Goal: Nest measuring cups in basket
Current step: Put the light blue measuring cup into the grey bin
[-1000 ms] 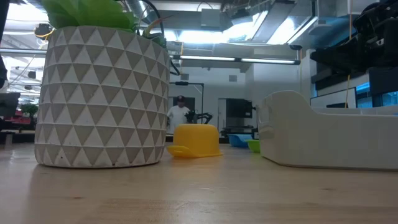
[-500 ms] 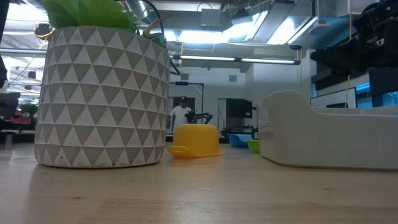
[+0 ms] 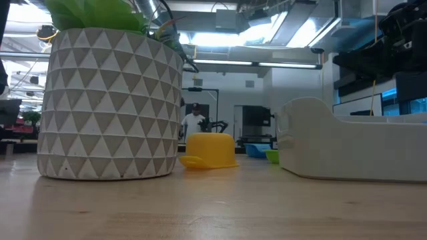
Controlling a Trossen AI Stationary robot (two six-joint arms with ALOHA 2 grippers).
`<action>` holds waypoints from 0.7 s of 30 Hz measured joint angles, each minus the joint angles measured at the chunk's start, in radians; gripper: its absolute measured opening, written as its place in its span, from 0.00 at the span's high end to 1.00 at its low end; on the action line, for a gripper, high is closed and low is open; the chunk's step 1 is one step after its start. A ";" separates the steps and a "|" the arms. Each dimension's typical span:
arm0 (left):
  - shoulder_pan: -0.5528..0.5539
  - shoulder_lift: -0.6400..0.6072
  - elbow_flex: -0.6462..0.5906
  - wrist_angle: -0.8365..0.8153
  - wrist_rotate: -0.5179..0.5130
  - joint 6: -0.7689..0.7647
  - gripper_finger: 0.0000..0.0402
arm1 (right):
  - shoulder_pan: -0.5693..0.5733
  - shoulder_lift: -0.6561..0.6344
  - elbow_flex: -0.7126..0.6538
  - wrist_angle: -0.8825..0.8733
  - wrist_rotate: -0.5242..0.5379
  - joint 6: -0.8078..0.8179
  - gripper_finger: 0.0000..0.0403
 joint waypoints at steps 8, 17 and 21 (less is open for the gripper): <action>0.000 -0.038 0.001 0.081 0.008 0.064 0.99 | 0.000 0.000 0.000 0.001 0.000 0.000 0.92; 0.000 -0.052 0.001 0.166 0.095 0.123 0.99 | 0.000 0.000 0.000 0.038 0.015 0.024 0.68; 0.000 -0.052 0.001 0.219 0.163 0.133 0.99 | 0.000 0.000 0.000 0.087 0.126 0.079 0.58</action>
